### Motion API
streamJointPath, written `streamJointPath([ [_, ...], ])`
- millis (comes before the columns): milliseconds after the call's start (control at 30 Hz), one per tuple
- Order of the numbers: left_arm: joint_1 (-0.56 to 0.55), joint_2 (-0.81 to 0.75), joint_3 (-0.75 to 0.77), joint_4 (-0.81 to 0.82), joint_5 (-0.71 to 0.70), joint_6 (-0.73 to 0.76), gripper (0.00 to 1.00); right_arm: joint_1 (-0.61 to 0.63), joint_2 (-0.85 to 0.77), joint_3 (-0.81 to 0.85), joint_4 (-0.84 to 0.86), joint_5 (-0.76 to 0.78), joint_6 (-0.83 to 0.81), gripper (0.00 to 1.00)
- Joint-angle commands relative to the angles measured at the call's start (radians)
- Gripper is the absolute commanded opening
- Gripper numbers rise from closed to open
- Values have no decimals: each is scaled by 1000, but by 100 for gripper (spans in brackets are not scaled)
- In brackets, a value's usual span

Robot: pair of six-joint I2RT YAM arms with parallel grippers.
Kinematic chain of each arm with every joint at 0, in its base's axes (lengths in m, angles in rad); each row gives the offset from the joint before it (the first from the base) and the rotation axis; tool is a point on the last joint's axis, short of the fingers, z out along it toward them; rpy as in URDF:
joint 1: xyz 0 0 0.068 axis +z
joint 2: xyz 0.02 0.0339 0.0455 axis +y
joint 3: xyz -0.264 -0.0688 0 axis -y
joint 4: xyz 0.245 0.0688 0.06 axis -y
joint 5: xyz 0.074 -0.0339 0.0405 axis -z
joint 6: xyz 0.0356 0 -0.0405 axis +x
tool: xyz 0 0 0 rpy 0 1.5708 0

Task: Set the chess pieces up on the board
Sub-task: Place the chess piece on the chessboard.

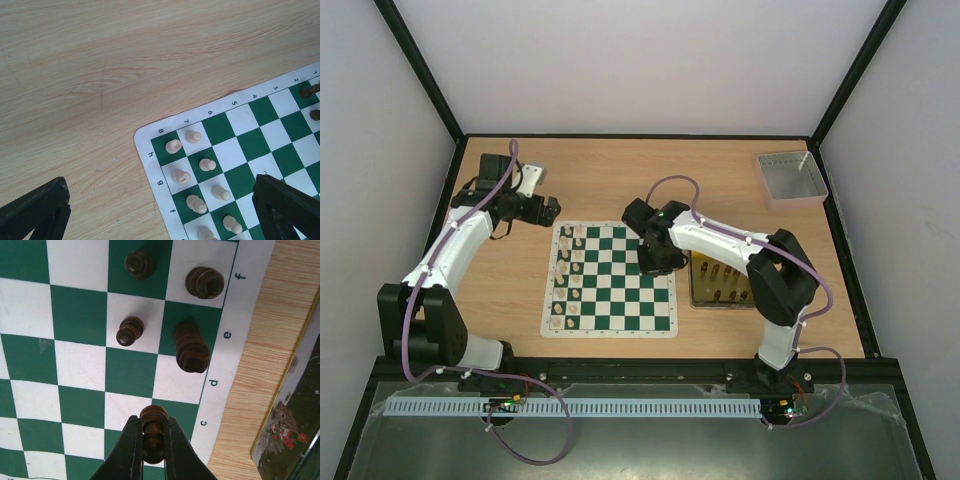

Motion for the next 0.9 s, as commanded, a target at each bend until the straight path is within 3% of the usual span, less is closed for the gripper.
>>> streamJointPath([
  [0,12,-20,-23,6,-1,-10,99,20,37,1,5,10,-20,2],
  [867,26,-18,-32,18,15,-15,99,46,130,17,55,37,-20,2],
])
